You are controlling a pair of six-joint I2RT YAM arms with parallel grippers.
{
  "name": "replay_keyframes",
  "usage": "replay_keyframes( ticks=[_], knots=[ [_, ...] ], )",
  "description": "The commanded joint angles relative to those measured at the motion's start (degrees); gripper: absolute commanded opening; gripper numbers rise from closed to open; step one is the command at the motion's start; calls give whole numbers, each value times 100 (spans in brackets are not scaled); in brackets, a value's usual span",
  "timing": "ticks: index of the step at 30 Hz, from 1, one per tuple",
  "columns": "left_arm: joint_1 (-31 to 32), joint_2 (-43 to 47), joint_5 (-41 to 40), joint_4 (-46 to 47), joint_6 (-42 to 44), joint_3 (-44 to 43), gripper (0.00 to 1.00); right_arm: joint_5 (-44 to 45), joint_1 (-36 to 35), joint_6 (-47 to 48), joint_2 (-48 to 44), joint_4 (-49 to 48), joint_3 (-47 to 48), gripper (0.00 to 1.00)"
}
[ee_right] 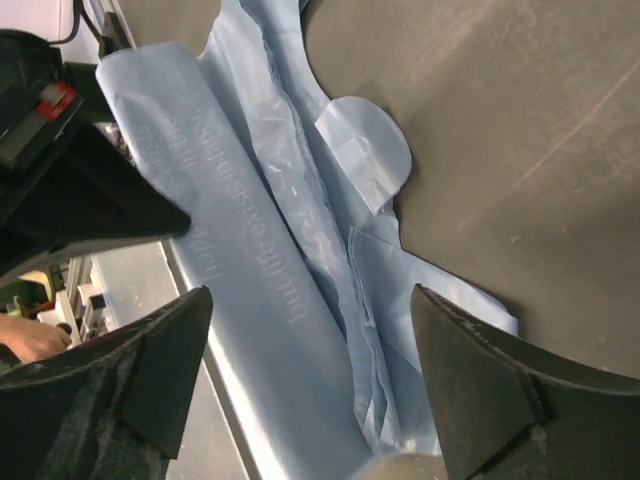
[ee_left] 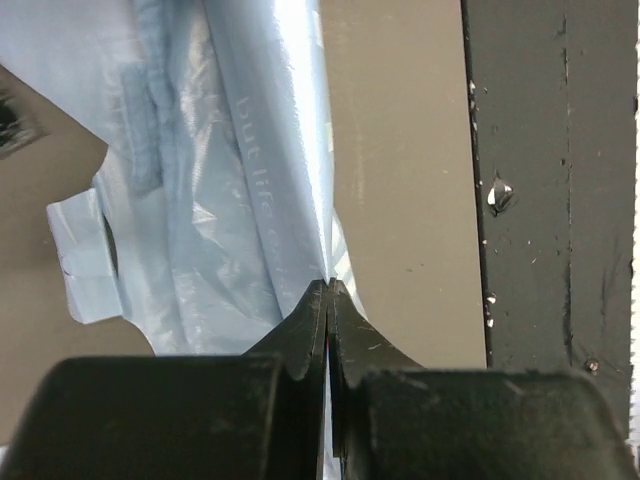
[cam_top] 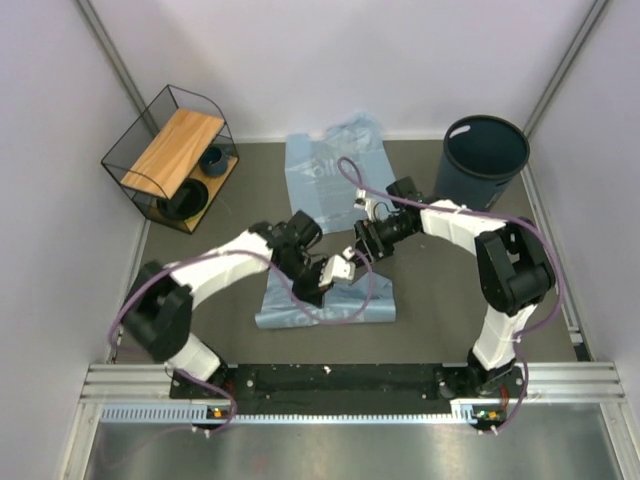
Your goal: Put the trash bags into the trash bin
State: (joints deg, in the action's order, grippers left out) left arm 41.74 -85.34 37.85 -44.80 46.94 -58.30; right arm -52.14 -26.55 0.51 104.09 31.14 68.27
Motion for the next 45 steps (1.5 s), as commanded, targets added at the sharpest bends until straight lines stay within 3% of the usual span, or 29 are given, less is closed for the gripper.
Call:
replay_keyframes(
  ticks=[1,8,15,18,21,23,26,27,29,30,31,34,37,45],
  knots=[
    [-499,-965,1128,-1136,702,-839,0,-481,105,448,-460,147,-24,88],
    [-1009,-2441,962,-1479,993,-2025,0,-552,132,959,-786,138,-569,89],
    [-1115,-2681,549,-1067,905,-2203,4,-17,88,810,-250,112,-499,81],
    [-1115,-2523,243,-663,598,-1993,23,265,79,653,14,103,-429,71],
    [-1264,-1883,-222,258,-24,-1326,33,589,62,520,207,103,-428,52],
    [-1440,-979,-444,935,-525,-556,39,705,36,494,321,112,-437,39],
    [-1405,217,-1058,1735,-1095,237,42,933,-61,546,392,86,-481,34],
    [-1362,463,-1217,1946,-1212,354,47,1064,-87,546,392,86,-481,34],
    [-1116,1114,-1305,1904,-1135,582,55,1179,-132,529,410,77,-481,33],
    [-941,1334,-1489,1974,-1134,749,72,1284,-132,494,419,77,-490,32],
    [-417,1727,-1804,2201,-1126,933,74,1355,-132,476,436,77,-490,32],
    [883,2283,-2938,2587,-757,1741,75,1566,-132,467,436,86,-543,31],
    [1694,2364,-3966,3151,-704,2437,76,1654,-140,467,384,86,-595,31],
    [2611,1084,-5286,4312,-756,2649,77,1672,-123,414,410,94,-569,33]
  ],
)
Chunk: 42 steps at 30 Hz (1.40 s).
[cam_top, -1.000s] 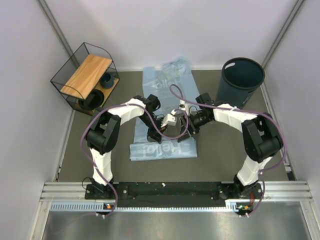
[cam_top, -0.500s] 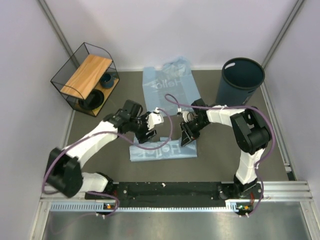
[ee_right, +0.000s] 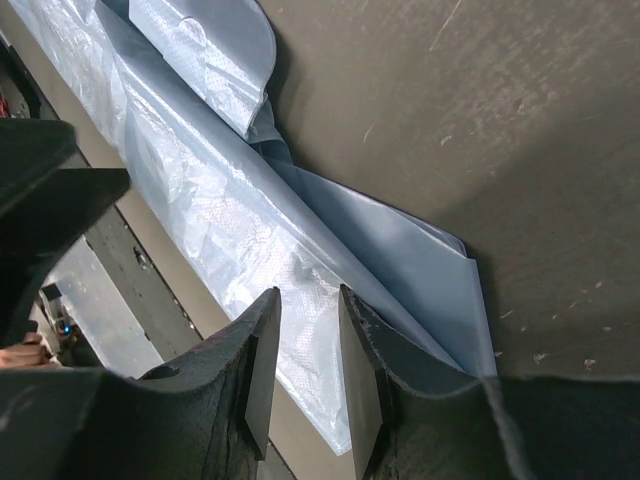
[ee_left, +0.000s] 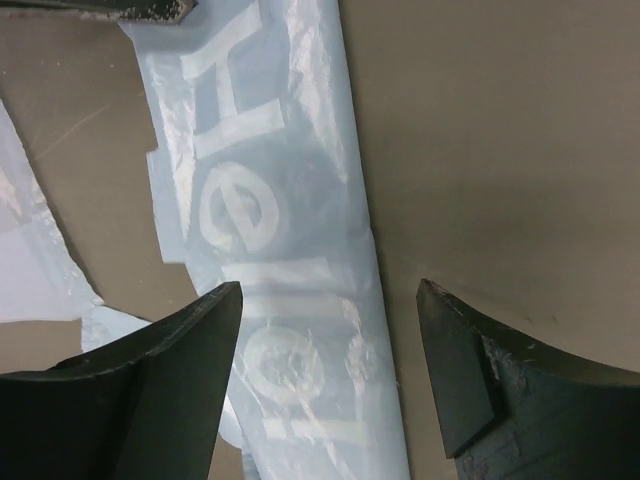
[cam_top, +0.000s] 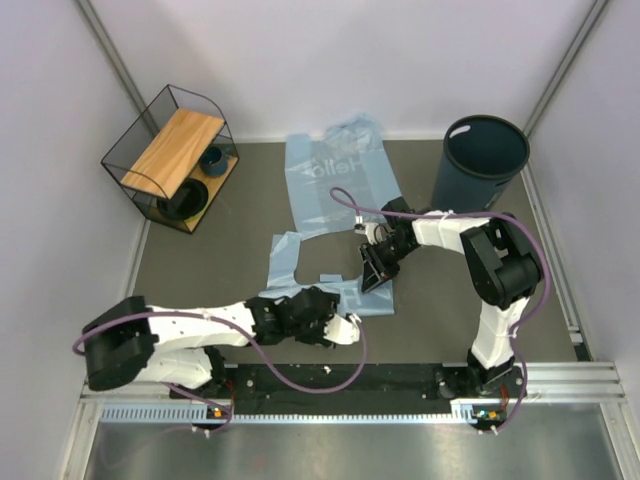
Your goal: Put the trash bags into the trash bin
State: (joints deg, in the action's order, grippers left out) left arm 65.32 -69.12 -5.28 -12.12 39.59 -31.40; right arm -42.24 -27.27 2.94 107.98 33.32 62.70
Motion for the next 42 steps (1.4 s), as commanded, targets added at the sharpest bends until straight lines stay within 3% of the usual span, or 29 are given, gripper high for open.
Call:
replay_keyframes(
  ticks=[1,8,12,13,16,17,20,21,25,28,29,36,38,42],
  knots=[
    [288,-680,-1019,1054,-83,-129,77,682,-51,181,12,-133,-3,33],
    [473,-1744,-1695,1791,-110,-191,75,655,-42,216,100,-45,129,33],
    [473,-2113,-1845,1924,84,-209,53,682,-42,295,170,43,208,33],
    [482,-2123,-1819,1854,84,-226,34,673,-51,304,179,43,225,33],
    [473,-1974,-1591,1661,-12,-305,4,621,-51,330,170,87,260,33],
    [473,-1921,-1451,1469,-57,-340,0,586,-42,330,136,104,278,34],
    [394,-1614,-1073,584,-381,-638,0,358,28,251,-22,166,409,37],
    [272,-1413,-567,188,-469,-796,0,209,168,112,-84,227,480,39],
    [-290,-981,324,-1071,-1285,-1726,0,-433,757,-476,-541,315,1137,72],
    [-870,-673,975,-1827,-1436,-2342,0,-680,1090,-794,-1006,324,1551,87],
    [-1054,-621,1202,-2047,-1420,-2545,0,-724,1135,-865,-1129,333,1622,99],
    [-2881,-681,2031,-3279,-1525,-4538,0,-443,1294,-891,-1868,368,1782,99],
    [-3278,-751,1917,-3340,-1507,-4979,0,-373,1312,-865,-2000,377,1737,99],
    [-4471,-1225,1505,-3148,-1464,-6663,0,-417,1320,-830,-2124,368,1553,99]
  ],
)
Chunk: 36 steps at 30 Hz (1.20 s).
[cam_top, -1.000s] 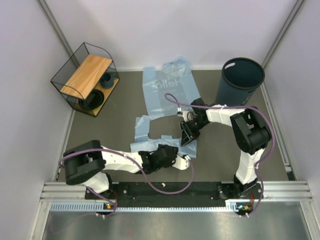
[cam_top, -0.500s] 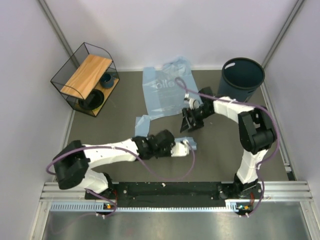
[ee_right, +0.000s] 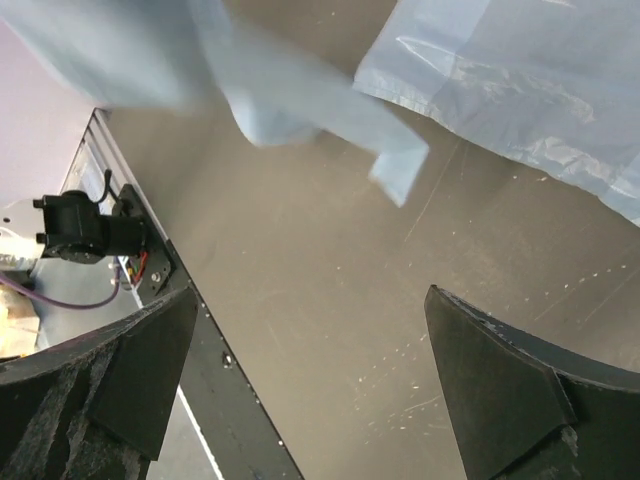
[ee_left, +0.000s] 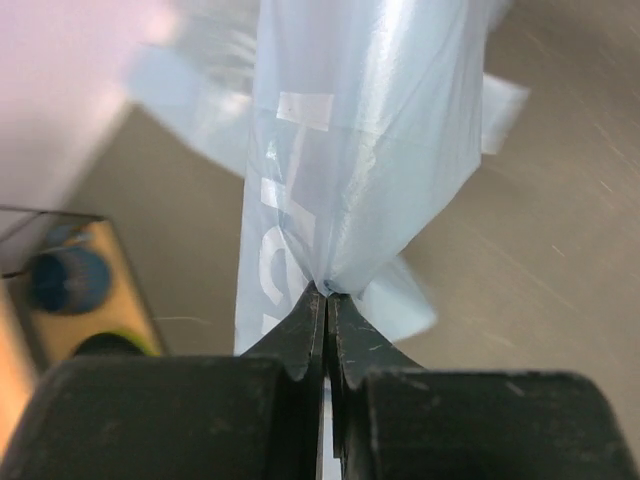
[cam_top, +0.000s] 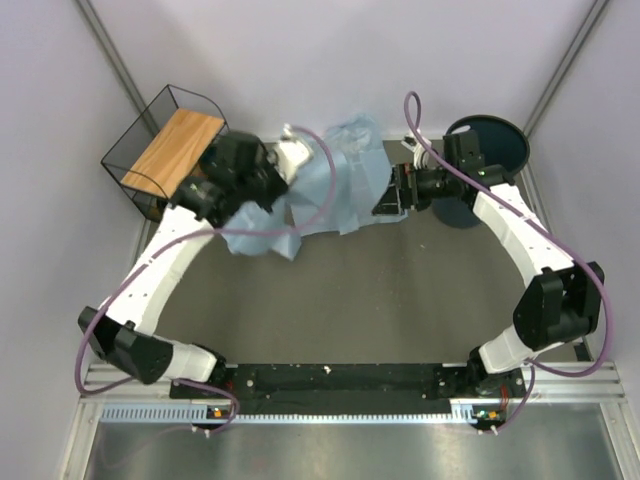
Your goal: Put the trash bags into the trash bin
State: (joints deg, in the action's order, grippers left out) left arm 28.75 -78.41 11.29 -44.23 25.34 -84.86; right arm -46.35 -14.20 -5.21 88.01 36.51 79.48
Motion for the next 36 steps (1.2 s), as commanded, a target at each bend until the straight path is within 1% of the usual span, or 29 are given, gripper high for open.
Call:
replay_keyframes(
  ticks=[1,2,3,5,6,8,9,12,15,18,20,22,24,25,28,32,36],
  knots=[
    [-1010,-393,-214,176,-12,-1618,0,-41,13,-6,-126,49,-152,99],
    [-1203,-586,-337,421,6,-1917,0,-41,22,-15,-126,49,-178,99],
    [-1536,-709,-442,563,41,-2486,0,-50,22,-6,-126,49,-222,99],
    [-1967,-1060,-548,948,111,-3060,0,-85,13,11,-117,49,-258,99],
    [-2074,-1184,-801,1099,277,-3533,0,-102,13,20,-117,49,-301,99],
    [-2337,-1421,-1031,1512,523,-3791,0,-146,13,29,-117,40,-337,99],
    [-2417,-1466,-1267,1975,759,-3818,0,-155,13,29,-117,40,-372,99],
    [-2681,-1624,-1629,2750,1374,-3609,0,-164,13,73,-117,40,-442,99],
    [-2831,-1896,-1805,2841,1832,-3442,0,-155,22,117,-135,40,-504,99],
    [-3007,-2160,-2069,2745,2053,-3116,0,-147,13,161,-117,49,-548,99],
    [-3094,-2327,-2166,2674,2045,-2793,0,-146,13,178,-117,40,-583,99],
    [-3191,-2520,-2166,2569,1844,-2650,0,-147,13,205,-126,40,-601,99],
    [-3385,-2731,-2095,2323,1545,-2781,0,-146,22,222,-126,49,-653,99],
    [-3429,-2967,-2139,2253,1518,-2816,0,-146,13,231,-143,58,-671,99],
    [-3587,-3249,-2219,2121,1447,-2790,0,-155,13,266,-161,49,-732,99],
    [-3684,-3488,-2491,1989,1360,-2843,0,-173,13,266,-143,49,-776,99],
    [-3815,-3637,-2999,1962,1132,-2887,0,-199,13,284,-126,49,-785,99]
  ],
)
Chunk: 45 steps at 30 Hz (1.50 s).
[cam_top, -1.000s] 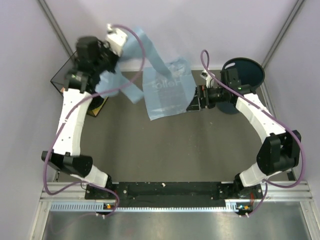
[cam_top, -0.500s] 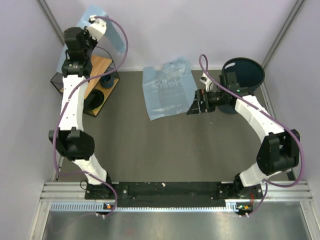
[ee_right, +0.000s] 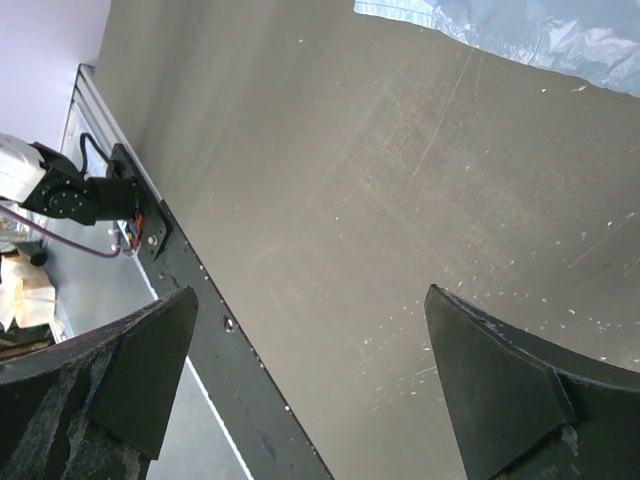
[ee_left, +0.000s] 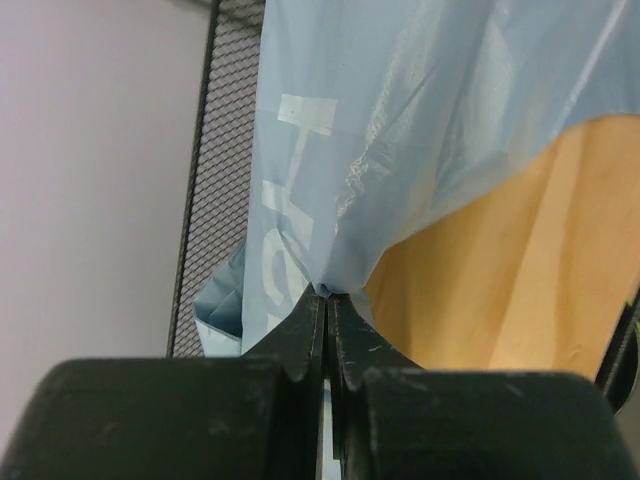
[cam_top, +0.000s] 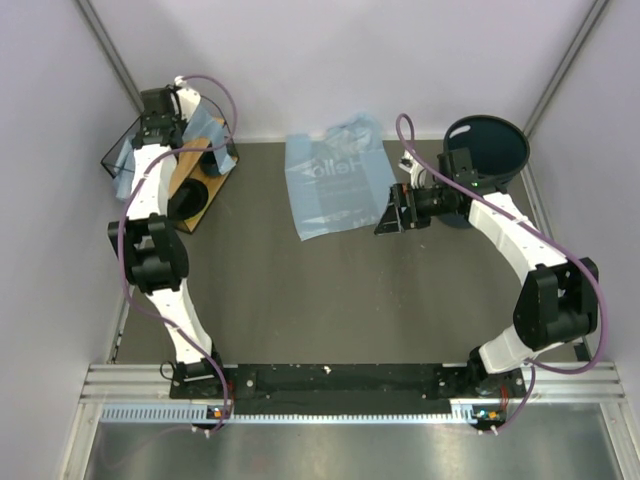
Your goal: Put the trash bags into the trash bin
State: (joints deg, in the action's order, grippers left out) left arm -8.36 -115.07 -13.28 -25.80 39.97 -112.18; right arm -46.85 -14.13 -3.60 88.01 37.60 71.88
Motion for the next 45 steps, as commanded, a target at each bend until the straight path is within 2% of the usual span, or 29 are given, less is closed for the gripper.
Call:
replay_keyframes(
  ticks=[1,5,9,11,12,13,17,20,25,27,29,30,36,41,45],
  knots=[
    [-174,-15,-614,102,-375,-190,0,-149,7,122,-126,-60,-25,99],
    [-236,-33,-966,347,-402,-76,0,-166,7,131,-108,-60,-42,99],
    [-228,-59,-676,366,-490,-49,0,-219,7,113,-47,-60,-33,99],
    [-201,-252,-685,190,-568,-311,4,-219,7,87,-21,-60,-16,99],
    [-201,-331,-641,120,-604,-418,11,-245,7,87,-12,-60,-7,99],
    [-201,-437,-597,24,-647,-523,31,-246,7,61,-12,-60,2,99],
    [-210,-271,15,-197,-893,-630,59,-228,7,61,-12,-52,11,99],
    [-210,36,403,-258,-1043,-559,67,-228,16,113,-12,-43,-7,99],
    [-219,694,1151,-259,-1342,-393,74,87,-19,324,94,-8,107,99],
    [-210,1028,1675,-154,-1447,-313,87,568,-116,665,207,27,186,99],
    [-210,1187,1986,-127,-1474,-331,89,939,-221,877,348,124,379,99],
    [-219,1301,2144,-136,-1483,-374,91,1428,-283,1000,453,168,475,99],
    [-201,1776,3839,-706,-1991,-419,92,2968,-906,1923,1428,344,1336,99],
    [-201,2260,4929,-821,-2685,617,91,3603,-1214,1950,2543,318,2461,98],
    [-192,2839,5396,-742,-2731,1575,91,4043,-1338,1819,3265,326,3322,99]
  ],
)
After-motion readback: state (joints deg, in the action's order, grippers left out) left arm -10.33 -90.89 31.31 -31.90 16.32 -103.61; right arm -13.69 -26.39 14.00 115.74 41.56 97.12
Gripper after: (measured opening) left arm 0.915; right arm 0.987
